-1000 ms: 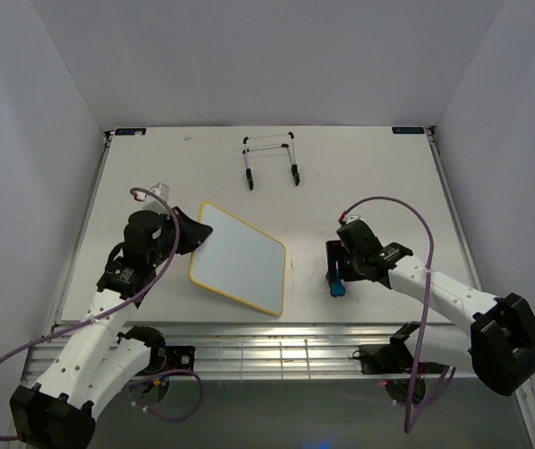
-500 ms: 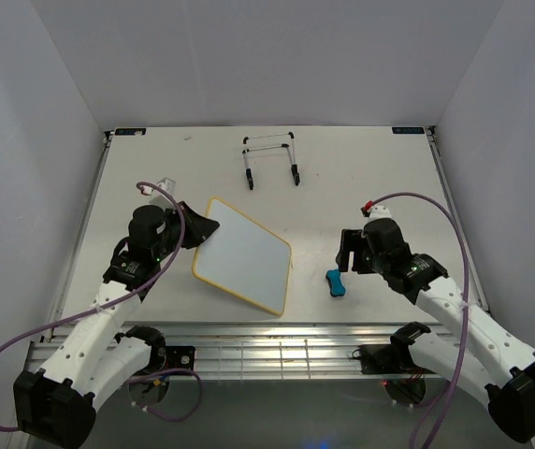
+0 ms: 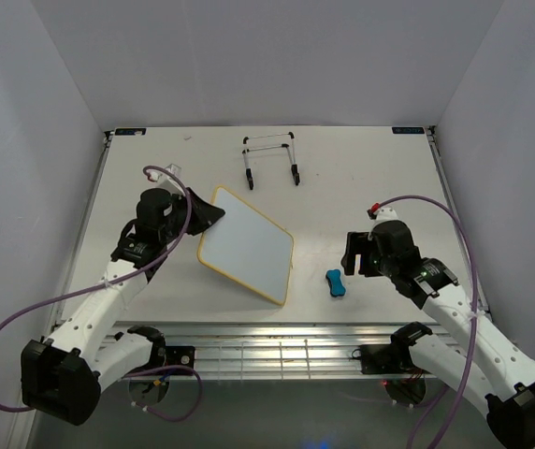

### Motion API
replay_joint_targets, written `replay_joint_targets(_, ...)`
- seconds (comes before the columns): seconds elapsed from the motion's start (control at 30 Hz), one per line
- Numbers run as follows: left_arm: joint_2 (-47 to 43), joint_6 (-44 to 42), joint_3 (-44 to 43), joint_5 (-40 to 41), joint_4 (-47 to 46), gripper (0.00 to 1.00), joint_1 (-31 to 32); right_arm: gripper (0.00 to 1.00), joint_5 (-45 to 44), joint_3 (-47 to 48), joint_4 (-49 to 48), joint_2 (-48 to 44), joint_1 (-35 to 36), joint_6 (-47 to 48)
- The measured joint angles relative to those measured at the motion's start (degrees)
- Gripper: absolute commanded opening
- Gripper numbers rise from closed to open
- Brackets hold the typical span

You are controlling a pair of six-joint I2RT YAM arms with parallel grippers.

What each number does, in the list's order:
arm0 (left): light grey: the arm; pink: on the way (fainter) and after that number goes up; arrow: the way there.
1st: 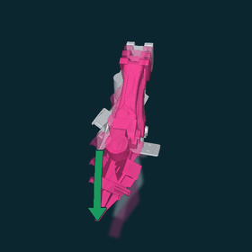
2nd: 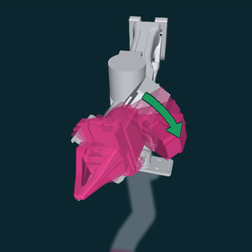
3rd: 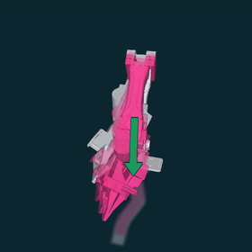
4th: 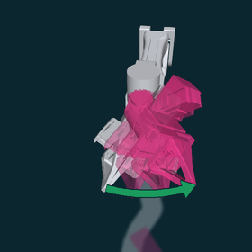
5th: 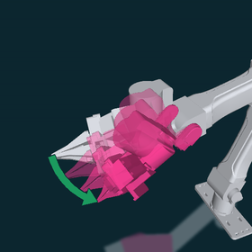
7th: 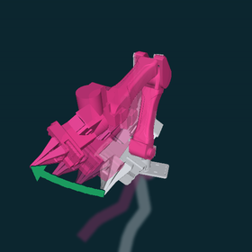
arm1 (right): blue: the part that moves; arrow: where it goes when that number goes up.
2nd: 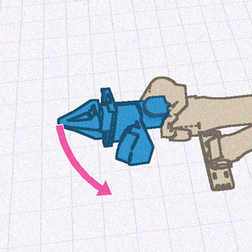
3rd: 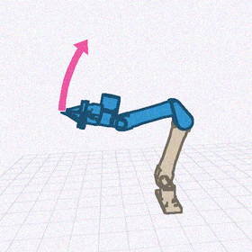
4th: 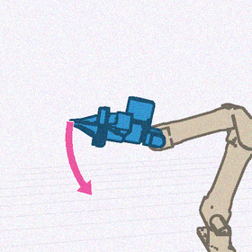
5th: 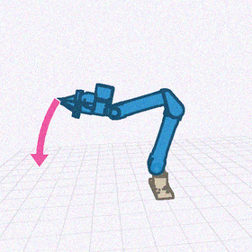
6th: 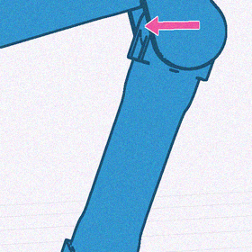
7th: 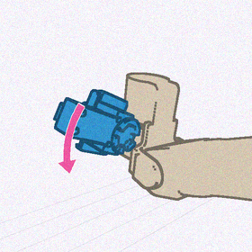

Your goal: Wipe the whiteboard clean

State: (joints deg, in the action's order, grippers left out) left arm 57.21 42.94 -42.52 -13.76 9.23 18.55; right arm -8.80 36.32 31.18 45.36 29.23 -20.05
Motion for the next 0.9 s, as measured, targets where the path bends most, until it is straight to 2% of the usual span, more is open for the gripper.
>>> replay_joint_targets(0.37,7.85,2.84,-7.06,-1.81,-5.7,0.0,-0.48,0.83,1.62,0.02,0.42,-0.72,-1.46,1.68)
replay_joint_targets(0.57,13.94,5.16,-7.96,-4.28,-14.43,0.0,-2.93,0.83,5.68,1.09,0.57,0.17,-3.06,2.71)
replay_joint_targets(0.9,33.51,11.85,-17.33,-9.64,-35.3,0.0,-5.84,0.83,8.9,2.8,0.66,-0.68,-4.15,3.56)
